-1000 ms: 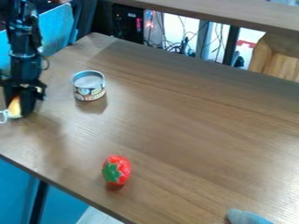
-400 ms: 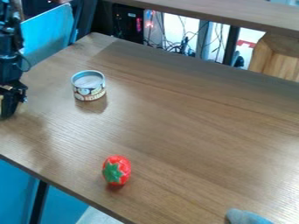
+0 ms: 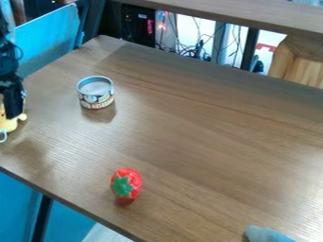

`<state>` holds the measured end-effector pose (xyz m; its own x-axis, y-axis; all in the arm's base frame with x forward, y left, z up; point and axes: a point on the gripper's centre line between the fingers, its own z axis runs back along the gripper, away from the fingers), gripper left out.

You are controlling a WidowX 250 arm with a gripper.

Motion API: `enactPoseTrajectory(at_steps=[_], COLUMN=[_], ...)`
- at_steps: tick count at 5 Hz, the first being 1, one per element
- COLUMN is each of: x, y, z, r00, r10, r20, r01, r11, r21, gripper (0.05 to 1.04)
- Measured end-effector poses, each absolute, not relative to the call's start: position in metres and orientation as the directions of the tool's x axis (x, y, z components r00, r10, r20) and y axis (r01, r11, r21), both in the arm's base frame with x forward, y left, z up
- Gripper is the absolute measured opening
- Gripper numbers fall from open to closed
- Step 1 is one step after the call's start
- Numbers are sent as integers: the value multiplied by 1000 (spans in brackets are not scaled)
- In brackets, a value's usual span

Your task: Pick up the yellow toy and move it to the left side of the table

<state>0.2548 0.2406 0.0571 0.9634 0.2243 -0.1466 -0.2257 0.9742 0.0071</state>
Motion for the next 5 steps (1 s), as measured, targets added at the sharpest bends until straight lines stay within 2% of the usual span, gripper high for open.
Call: enactPoseTrajectory(at_steps=[1, 2, 3, 4, 5], x=[247, 248, 245, 244, 248], y=[219, 164, 118, 67, 24], z=[70, 86, 90, 88, 85], r00=[975, 988, 975, 958, 974], r10=[178, -7, -172, -254, -162], r20=[-136, -153, -140, -133, -159], r01=[-176, 22, 184, 259, 171], r11=[984, 995, 980, 965, 984], r21=[25, 98, 79, 28, 47], gripper=[1001, 1001, 1001, 1001, 1001])
